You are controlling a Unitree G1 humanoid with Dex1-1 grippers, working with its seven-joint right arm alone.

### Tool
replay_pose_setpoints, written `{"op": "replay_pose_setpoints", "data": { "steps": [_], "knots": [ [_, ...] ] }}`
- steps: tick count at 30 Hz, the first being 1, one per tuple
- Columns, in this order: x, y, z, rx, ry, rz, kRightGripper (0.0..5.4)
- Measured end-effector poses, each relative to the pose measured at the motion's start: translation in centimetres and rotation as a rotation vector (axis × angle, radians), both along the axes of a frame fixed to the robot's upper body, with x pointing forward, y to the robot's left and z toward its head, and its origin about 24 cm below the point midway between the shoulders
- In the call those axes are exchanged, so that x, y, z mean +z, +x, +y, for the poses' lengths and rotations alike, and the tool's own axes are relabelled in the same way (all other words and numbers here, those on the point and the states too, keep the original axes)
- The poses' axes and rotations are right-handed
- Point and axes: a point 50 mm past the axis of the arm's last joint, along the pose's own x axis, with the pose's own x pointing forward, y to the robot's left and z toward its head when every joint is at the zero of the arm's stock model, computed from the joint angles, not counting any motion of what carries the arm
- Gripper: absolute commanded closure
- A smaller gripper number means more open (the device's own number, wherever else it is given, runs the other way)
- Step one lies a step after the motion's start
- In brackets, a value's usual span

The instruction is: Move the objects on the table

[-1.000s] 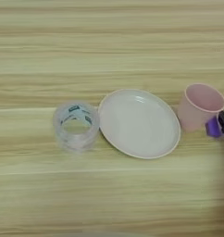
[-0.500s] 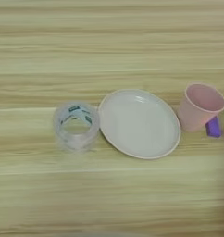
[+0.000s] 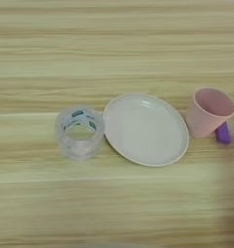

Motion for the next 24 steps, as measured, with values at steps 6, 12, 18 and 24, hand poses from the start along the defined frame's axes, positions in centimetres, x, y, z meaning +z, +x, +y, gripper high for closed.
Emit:
{"op": "replay_pose_setpoints", "data": {
  "steps": [6, 12, 18, 24],
  "knots": [
    [1.2, -0.2, 3.3, 0.146, -0.017, -0.035, 0.03],
    [0.5, 0.4, 6.5, 0.277, 0.006, -0.007, 0.03],
    [0.2, 0.4, 10.9, 0.464, -0.008, 0.002, 0.03],
    [-1.5, 0.8, 13.0, 0.541, 0.006, 0.072, 0.03]
  ]
}}
